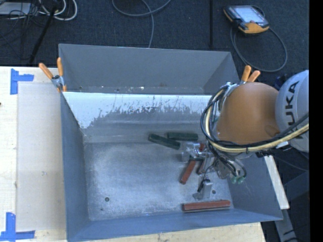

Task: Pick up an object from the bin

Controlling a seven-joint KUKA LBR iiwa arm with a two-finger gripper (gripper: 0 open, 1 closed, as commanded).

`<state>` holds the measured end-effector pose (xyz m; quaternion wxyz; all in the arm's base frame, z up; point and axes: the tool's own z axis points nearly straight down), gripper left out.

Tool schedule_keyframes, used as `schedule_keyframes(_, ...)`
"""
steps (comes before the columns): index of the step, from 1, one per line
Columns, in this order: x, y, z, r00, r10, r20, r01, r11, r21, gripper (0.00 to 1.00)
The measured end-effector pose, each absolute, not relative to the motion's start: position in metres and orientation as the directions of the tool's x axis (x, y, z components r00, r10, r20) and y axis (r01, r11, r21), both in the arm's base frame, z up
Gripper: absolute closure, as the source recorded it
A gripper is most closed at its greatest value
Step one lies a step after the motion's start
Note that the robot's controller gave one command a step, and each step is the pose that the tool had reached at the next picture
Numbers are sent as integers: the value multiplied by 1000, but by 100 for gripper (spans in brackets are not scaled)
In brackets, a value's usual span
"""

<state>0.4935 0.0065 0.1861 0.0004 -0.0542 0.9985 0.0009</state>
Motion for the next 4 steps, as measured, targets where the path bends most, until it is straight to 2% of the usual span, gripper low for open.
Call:
schedule_keyframes(1, 526, -26, 125, -973, -230, -5, -230, 973, -2, 0)
schedule_keyframes(2, 557, -54, 72, -954, -300, -8, -300, 954, -3, 100)
schedule_keyframes(3, 557, -54, 72, -954, -299, -8, -299, 954, -3, 100)
schedule_keyframes(4, 560, -34, 224, -899, -438, -4, -438, 899, -1, 100)
